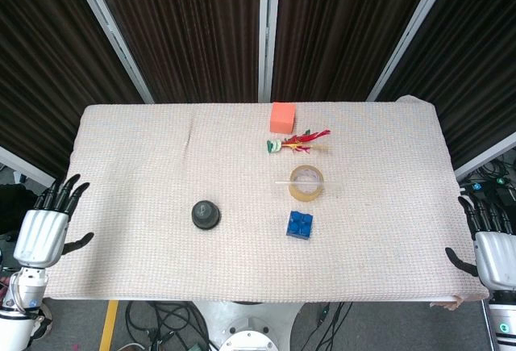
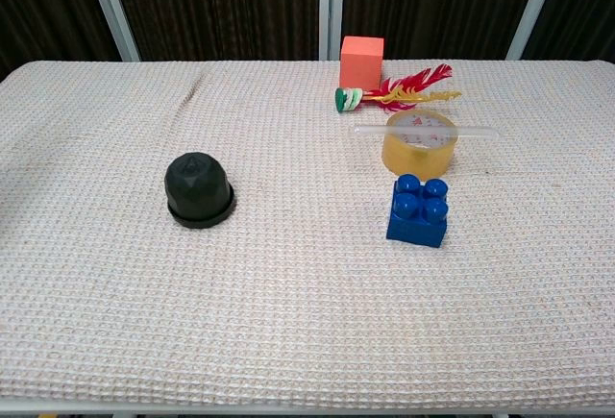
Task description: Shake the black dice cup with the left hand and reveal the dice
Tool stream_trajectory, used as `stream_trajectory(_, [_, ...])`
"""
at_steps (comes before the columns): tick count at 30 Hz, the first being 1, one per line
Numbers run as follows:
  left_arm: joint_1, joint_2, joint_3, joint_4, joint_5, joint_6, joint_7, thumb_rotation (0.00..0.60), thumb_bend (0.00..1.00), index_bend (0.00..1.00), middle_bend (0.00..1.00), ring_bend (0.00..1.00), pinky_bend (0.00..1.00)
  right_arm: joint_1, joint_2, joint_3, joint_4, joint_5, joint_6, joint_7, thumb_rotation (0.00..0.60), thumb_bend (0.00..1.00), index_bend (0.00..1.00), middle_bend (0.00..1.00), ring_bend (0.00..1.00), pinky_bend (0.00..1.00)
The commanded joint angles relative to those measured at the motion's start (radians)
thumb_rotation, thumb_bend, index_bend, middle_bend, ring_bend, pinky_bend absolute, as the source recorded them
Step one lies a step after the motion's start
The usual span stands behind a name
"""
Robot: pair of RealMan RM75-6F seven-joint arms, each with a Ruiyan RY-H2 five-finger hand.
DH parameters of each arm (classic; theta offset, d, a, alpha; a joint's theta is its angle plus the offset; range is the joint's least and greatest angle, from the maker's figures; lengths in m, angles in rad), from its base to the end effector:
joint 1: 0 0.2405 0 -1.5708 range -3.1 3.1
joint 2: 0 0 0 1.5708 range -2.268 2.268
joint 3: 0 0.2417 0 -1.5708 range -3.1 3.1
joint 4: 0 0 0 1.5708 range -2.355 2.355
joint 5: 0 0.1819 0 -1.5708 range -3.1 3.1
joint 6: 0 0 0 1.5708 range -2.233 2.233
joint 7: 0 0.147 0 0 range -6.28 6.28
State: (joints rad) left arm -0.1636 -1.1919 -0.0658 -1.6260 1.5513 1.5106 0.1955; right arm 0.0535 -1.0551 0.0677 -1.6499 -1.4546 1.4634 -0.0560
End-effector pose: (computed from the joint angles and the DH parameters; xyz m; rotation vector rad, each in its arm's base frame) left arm -0.2545 0.2031 0.1593 -1.4761 -0.7153 -0.9378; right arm -0.2952 -0.1743 0.1967 1.3571 -0.8815 0.8016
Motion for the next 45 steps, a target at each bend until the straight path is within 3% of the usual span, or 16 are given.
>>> stream_trajectory(1, [-0.002,0.004,0.001,-0.002,-0.006,-0.010,-0.007,0.600,0.00,0.12,0.05,0.02,0.20,0.000,0.002,0.002,-0.007,0.006,-0.002,-0.005,0.600,0.13,0.00,0.00,0.00,0.00])
stream_trajectory(18, [-0.038,0.006,0.013,-0.040,-0.003,-0.083,0.003,0.600,0.00,0.12,0.07,0.02,0.23,0.000,0.011,-0.007,-0.005,-0.022,0.004,0.006,0.600,0.13,0.00,0.00,0.00,0.00])
stream_trajectory(29, [-0.156,-0.043,-0.007,-0.075,-0.054,-0.279,-0.059,0.600,0.00,0.12,0.09,0.02,0.24,0.011,0.002,-0.005,0.000,-0.015,-0.013,0.004,0.600,0.13,0.00,0.00,0.00,0.00])
stream_trajectory(45, [-0.354,-0.293,-0.057,0.097,-0.150,-0.518,-0.064,0.600,0.00,0.12,0.11,0.02,0.24,0.020,0.006,0.007,-0.012,0.007,-0.022,-0.014,0.600,0.13,0.00,0.00,0.00,0.00])
